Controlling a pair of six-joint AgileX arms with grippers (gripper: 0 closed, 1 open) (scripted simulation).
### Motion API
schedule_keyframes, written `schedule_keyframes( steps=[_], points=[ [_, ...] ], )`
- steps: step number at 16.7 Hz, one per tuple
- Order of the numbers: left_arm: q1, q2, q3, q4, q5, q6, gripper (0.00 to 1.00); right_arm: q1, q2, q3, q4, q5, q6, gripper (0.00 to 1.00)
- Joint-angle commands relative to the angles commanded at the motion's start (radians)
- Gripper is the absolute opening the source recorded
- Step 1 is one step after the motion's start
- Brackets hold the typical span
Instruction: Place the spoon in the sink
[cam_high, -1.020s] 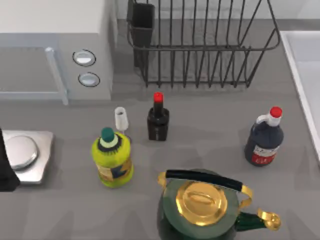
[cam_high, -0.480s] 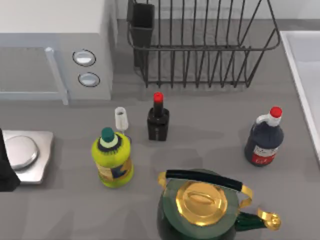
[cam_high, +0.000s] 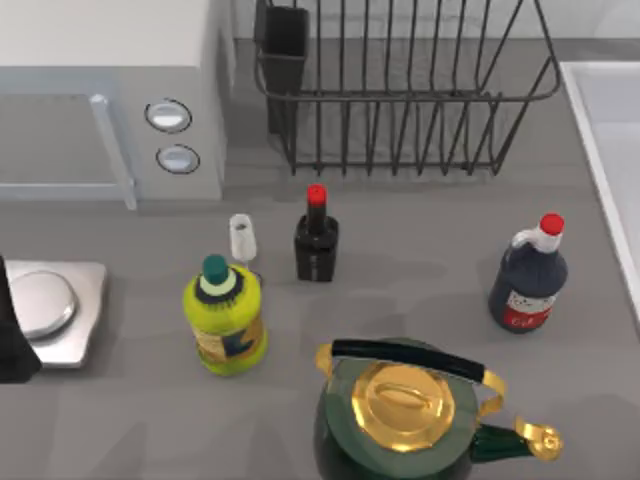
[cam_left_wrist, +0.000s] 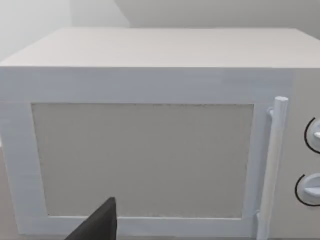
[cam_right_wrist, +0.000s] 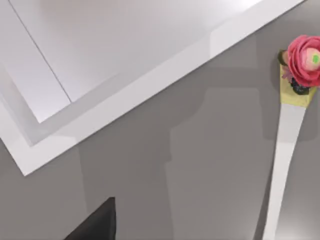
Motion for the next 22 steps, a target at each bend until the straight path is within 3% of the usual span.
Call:
schedule_keyframes(
  steps=[5,13,16,22],
  points=[
    [0.0,0.0,0.0,0.0,0.0,0.0,1.0,-0.083,0.281,0.173,-0.2,0.0,0.061,1.0],
    [0.0,0.0,0.0,0.0,0.0,0.0,1.0,-0.093,0.322,0.197,-0.228,0.0,0.07,1.0],
    [0.0,0.0,0.0,0.0,0.0,0.0,1.0,-0.094,0.356,0.157,-0.159,0.0,0.073,1.0],
    [0.0,0.0,0.0,0.0,0.0,0.0,1.0,-0.094,0.501,0.0,0.155,0.0,0.077,1.0]
  ],
)
